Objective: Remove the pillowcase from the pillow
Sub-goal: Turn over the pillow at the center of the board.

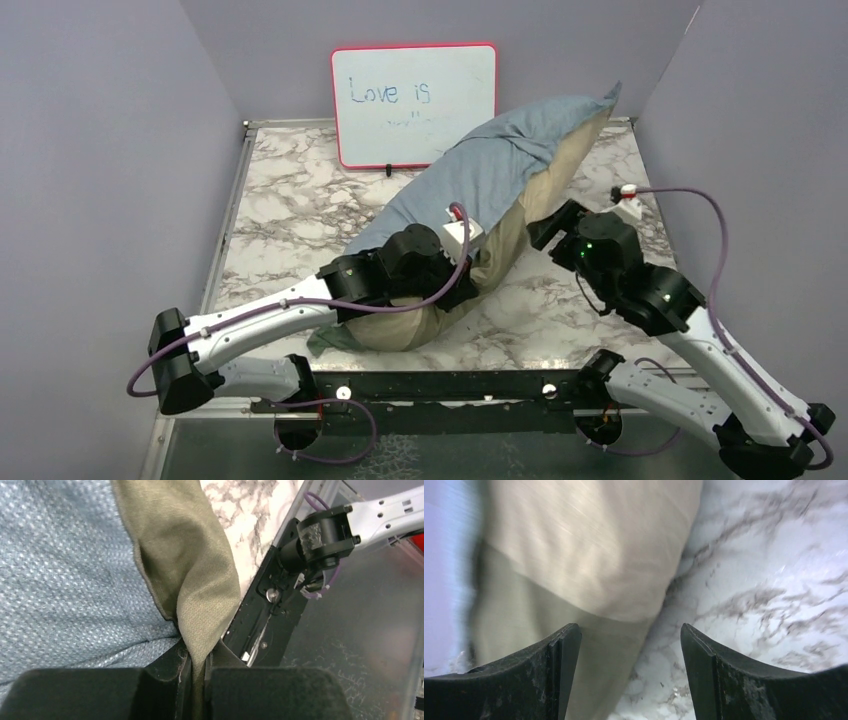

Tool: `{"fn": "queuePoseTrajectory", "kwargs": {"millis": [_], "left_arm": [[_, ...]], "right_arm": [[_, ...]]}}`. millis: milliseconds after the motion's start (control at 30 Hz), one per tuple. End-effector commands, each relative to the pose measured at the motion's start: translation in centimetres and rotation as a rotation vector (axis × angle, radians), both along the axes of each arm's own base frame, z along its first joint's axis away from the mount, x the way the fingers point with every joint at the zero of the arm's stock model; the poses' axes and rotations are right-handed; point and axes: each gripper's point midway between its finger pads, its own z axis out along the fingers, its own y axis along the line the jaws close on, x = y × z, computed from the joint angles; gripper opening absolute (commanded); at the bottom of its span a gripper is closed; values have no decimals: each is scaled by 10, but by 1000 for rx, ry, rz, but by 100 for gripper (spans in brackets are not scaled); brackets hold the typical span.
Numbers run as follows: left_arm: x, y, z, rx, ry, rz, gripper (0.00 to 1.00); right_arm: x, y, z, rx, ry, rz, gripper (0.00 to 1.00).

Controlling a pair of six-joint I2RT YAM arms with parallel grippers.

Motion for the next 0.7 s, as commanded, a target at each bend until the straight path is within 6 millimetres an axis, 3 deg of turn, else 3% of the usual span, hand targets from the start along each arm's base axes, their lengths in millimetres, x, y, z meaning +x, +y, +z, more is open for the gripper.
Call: {"fn": "queuePoseTrajectory", "kwargs": {"millis": [0, 100, 133, 200, 333, 367, 433, 467, 667], "left_arm": [[-27, -25, -19, -2, 72, -62, 0], [-38, -30, -17, -11, 76, -79, 47], [-42, -32, -13, -22, 74, -92, 58], [-49, -34, -1, -50, 73, -129, 70], [-61, -35, 41, -133, 65, -200, 79], [-65, -35, 55, -160, 62, -220, 80], [-71, -33, 80, -211, 51, -250, 96], [-73, -31, 93, -231, 43, -263, 99], [-86, -15, 147, -324, -9, -316, 99]], "right_arm": [[3, -40, 59, -149, -137, -83, 79], [4, -41, 86, -187, -166, -59, 79], [5, -40, 94, -192, -176, -49, 79], [7, -35, 105, -205, -201, -11, 80], [13, -16, 108, -234, -215, 88, 80], [14, -11, 103, -244, -196, 107, 81], [19, -4, 84, -275, -142, 129, 81], [20, -1, 70, -296, -106, 142, 82], [17, 2, -15, -366, 121, 140, 82]]}}
